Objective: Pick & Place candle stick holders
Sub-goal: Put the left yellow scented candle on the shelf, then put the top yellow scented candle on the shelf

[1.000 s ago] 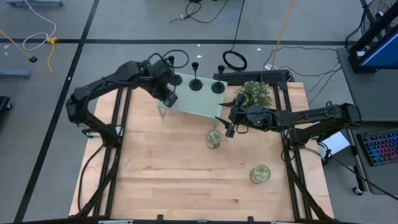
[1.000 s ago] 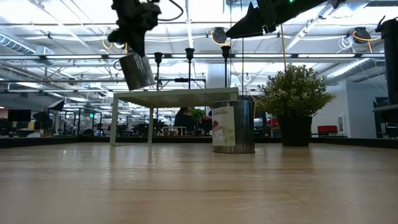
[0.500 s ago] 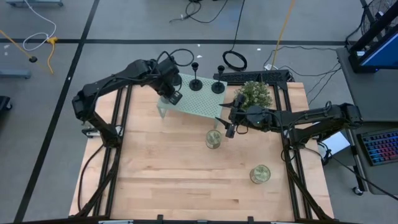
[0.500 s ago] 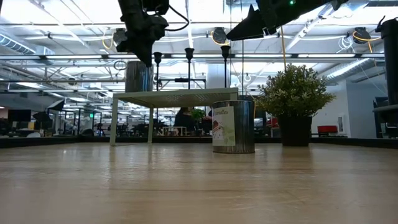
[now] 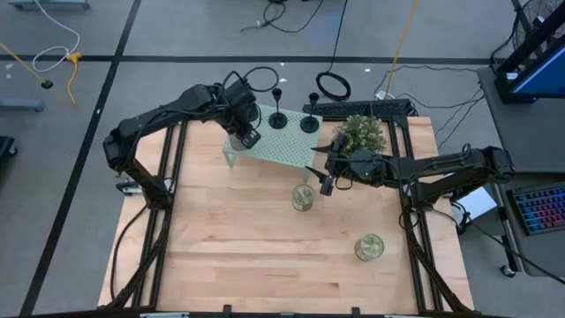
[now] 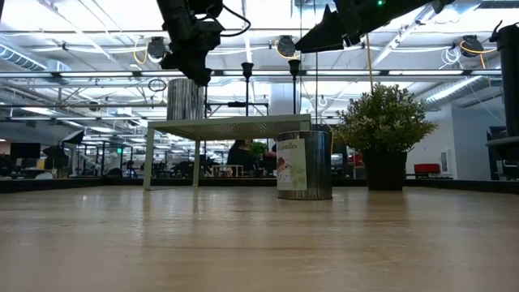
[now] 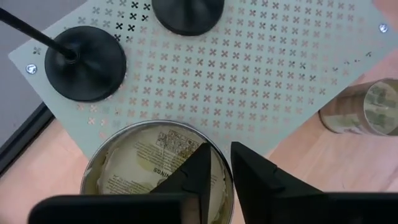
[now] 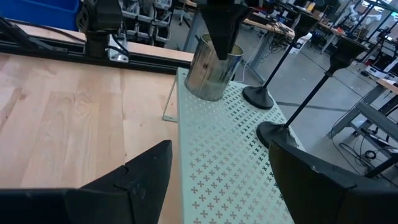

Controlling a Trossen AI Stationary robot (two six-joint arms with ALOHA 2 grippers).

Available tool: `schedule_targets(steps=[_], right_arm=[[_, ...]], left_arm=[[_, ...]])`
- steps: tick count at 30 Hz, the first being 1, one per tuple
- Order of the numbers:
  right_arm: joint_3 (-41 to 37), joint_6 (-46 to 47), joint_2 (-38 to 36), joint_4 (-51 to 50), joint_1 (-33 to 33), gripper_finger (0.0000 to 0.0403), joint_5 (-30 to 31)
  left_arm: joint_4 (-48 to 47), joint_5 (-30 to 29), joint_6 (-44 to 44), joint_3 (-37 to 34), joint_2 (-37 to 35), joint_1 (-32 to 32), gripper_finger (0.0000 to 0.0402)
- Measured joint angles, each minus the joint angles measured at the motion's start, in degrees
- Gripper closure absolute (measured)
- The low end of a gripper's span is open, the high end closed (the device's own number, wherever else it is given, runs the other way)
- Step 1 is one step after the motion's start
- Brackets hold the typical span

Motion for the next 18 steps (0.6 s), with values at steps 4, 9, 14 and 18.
schedule_targets(steps=[4, 9, 14, 18], right_arm=[[0.00, -0.77, 0.00, 0.00, 0.01, 0.0140, 0.00], [0.00, -2.68, 0.00, -0.07, 0.36, 0.0140, -3.90], [-0.02, -1.85, -0.02, -1.18, 2.24, 0.0140, -10.43], [-0.02, 0.09, -0.02, -3.75, 5.35, 0.0140, -10.43]], left_arm=[[-0.14, -0.20, 0.32, 0.00, -0.03, 0.00, 0.0325], [-0.14, -3.48, 2.52, 0.00, -1.33, -0.09, 0.0323], [-0.12, -3.60, 5.04, 0.00, -3.55, -0.72, 0.0323], [1.11, -3.58, 7.13, 0.00, -7.07, -1.77, 0.0323]])
